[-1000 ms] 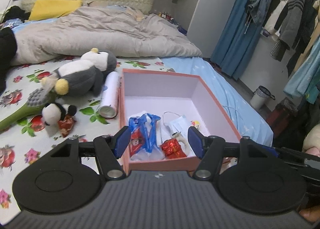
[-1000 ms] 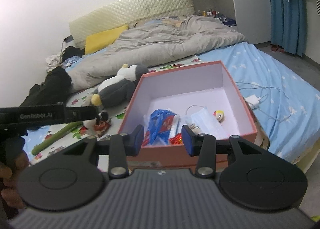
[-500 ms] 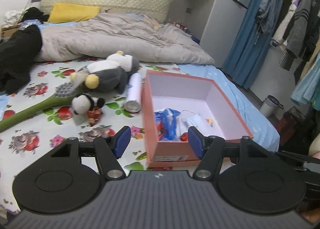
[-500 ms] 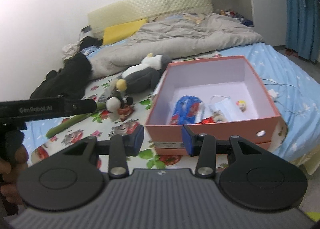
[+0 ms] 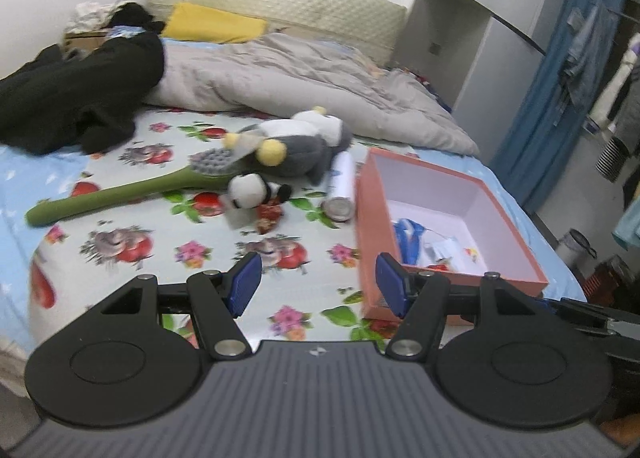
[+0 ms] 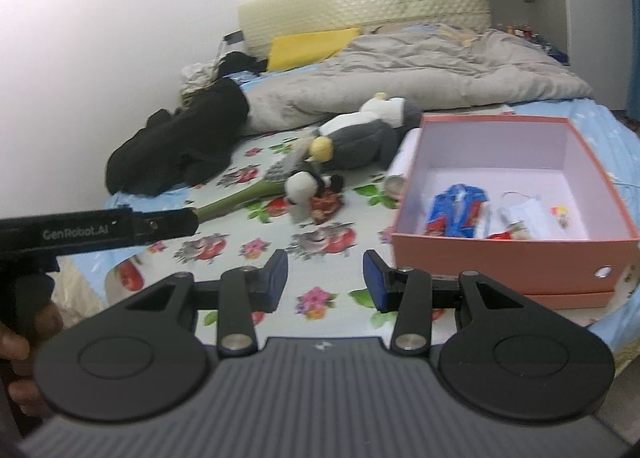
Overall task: Organize soft objects
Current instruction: 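Withdraw both tools from the box back toward the pile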
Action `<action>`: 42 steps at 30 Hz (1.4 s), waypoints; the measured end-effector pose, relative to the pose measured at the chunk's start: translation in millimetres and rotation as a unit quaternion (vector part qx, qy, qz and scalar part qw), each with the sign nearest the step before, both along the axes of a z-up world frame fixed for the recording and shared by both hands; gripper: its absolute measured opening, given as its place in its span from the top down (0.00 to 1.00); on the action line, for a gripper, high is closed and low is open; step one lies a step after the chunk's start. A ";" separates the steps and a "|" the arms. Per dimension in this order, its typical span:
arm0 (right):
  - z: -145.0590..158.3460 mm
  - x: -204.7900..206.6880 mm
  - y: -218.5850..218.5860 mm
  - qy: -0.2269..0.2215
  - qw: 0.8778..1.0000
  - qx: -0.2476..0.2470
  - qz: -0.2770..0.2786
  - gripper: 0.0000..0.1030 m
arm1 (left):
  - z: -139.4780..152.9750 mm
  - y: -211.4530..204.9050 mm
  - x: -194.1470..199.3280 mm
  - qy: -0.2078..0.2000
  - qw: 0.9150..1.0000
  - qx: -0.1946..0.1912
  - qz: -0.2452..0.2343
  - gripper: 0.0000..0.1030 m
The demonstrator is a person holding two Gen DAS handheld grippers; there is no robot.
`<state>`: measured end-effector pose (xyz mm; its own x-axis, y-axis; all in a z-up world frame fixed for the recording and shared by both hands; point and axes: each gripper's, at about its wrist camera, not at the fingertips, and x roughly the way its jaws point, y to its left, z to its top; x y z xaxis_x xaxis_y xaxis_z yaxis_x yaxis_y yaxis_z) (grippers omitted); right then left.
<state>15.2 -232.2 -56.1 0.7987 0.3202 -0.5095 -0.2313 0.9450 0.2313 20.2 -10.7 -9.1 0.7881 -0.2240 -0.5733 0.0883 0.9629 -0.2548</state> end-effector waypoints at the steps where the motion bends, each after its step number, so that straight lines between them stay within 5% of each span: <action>1: -1.8 0.0 3.8 0.000 1.000 0.000 0.004 0.57 | -2.4 6.5 -3.9 0.000 1.000 -0.001 0.006 0.33; 14: -28.5 24.9 32.0 0.019 1.000 -0.008 0.004 0.57 | -39.9 49.7 13.4 0.029 0.999 -0.013 0.026 0.33; 28: -52.4 85.5 48.1 0.037 0.999 -0.030 0.007 0.57 | -95.4 57.7 116.6 0.072 0.997 -0.032 0.014 0.33; 42: -95.8 184.9 67.5 0.069 0.997 0.004 -0.020 0.57 | -166.1 82.7 221.9 0.091 0.994 -0.051 0.035 0.35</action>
<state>200.2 -164.6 -151.8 0.7330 0.2950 -0.6129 -0.1595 0.9505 0.2668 242.2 72.0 -175.2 0.6892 -0.2369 -0.6848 -0.0345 0.9333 -0.3575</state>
